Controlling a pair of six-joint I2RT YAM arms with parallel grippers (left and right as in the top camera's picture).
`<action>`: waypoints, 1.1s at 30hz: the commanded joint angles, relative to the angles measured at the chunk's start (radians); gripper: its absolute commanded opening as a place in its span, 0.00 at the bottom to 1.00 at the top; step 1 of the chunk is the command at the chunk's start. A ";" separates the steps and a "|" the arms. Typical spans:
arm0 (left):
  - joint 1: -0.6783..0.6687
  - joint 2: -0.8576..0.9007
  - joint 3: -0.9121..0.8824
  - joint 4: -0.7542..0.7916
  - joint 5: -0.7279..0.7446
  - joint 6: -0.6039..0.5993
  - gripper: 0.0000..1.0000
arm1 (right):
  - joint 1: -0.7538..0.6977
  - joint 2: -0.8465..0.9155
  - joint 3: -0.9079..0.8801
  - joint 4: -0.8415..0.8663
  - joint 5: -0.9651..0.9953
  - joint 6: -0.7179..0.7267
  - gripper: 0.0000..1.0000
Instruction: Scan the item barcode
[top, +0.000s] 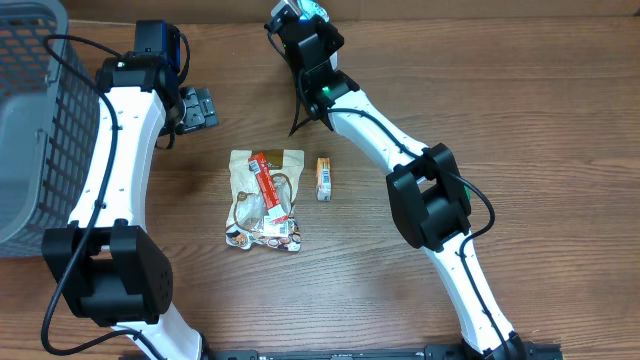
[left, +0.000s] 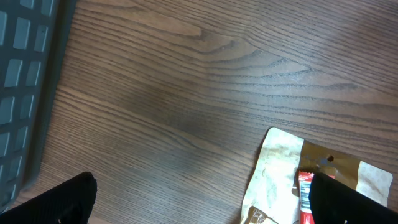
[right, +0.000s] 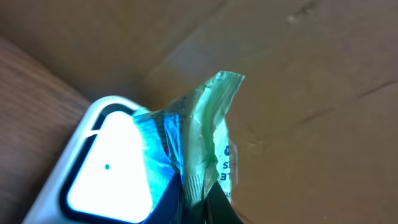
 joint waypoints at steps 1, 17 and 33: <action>-0.004 -0.018 0.016 -0.002 -0.010 0.023 1.00 | 0.003 -0.008 0.008 -0.038 -0.006 0.003 0.03; -0.004 -0.018 0.016 -0.002 -0.010 0.023 1.00 | 0.060 -0.008 0.008 -0.059 -0.079 0.082 0.03; -0.004 -0.018 0.016 -0.002 -0.010 0.023 1.00 | -0.005 -0.293 0.010 -0.175 -0.046 0.515 0.03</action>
